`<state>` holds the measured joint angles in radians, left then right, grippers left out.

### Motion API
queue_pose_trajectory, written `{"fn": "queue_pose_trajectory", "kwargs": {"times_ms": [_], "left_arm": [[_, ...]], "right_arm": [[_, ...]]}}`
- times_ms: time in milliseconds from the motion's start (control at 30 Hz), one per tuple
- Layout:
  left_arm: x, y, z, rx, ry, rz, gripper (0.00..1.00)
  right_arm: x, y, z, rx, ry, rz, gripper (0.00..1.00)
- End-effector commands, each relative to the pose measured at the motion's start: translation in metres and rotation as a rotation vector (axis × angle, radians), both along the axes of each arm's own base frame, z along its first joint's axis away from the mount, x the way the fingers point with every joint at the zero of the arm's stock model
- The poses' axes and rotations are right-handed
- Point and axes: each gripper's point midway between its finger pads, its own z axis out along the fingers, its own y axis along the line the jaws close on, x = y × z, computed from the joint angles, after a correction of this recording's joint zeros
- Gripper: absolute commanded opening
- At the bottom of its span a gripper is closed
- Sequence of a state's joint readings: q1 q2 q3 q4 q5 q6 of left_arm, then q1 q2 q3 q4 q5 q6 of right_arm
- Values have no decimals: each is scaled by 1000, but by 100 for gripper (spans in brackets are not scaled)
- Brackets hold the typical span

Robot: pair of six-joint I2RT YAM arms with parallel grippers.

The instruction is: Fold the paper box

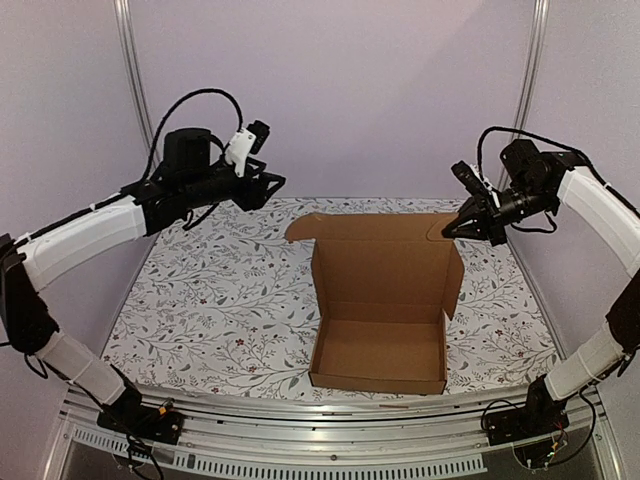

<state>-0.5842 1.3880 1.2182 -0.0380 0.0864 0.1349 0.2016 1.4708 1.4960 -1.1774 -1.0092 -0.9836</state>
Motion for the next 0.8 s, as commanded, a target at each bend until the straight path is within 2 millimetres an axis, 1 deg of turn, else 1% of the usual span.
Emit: {"fn": "queue_pose_trajectory", "kwargs": {"times_ms": [0, 33, 67, 167, 267, 433, 567, 667, 767], "left_arm": [[-10, -47, -71, 209, 221, -340, 60], [-21, -54, -68, 197, 223, -414, 60], [-30, -57, -65, 191, 218, -463, 61], [-52, -55, -66, 214, 228, -528, 64], [-66, -52, -66, 222, 253, -566, 64], [-81, -53, -56, 197, 245, -602, 64], [-89, -58, -48, 175, 238, -639, 63], [-92, -66, -48, 168, 245, -668, 62], [-93, -75, -55, 164, 272, -688, 62]], "right_arm": [[-7, 1, 3, 22, 5, 38, 0], [-3, 1, 1, 18, 7, 22, 0], [0, 0, 0, 10, 11, -2, 0], [5, -1, -1, -6, 2, -39, 0], [8, -2, 0, -8, -7, -61, 0], [11, -2, -1, -8, 1, -75, 0], [12, -2, -4, -5, 13, -77, 0], [14, -1, -5, -7, 20, -87, 0], [15, -1, -6, -8, 27, -93, 0]]}}
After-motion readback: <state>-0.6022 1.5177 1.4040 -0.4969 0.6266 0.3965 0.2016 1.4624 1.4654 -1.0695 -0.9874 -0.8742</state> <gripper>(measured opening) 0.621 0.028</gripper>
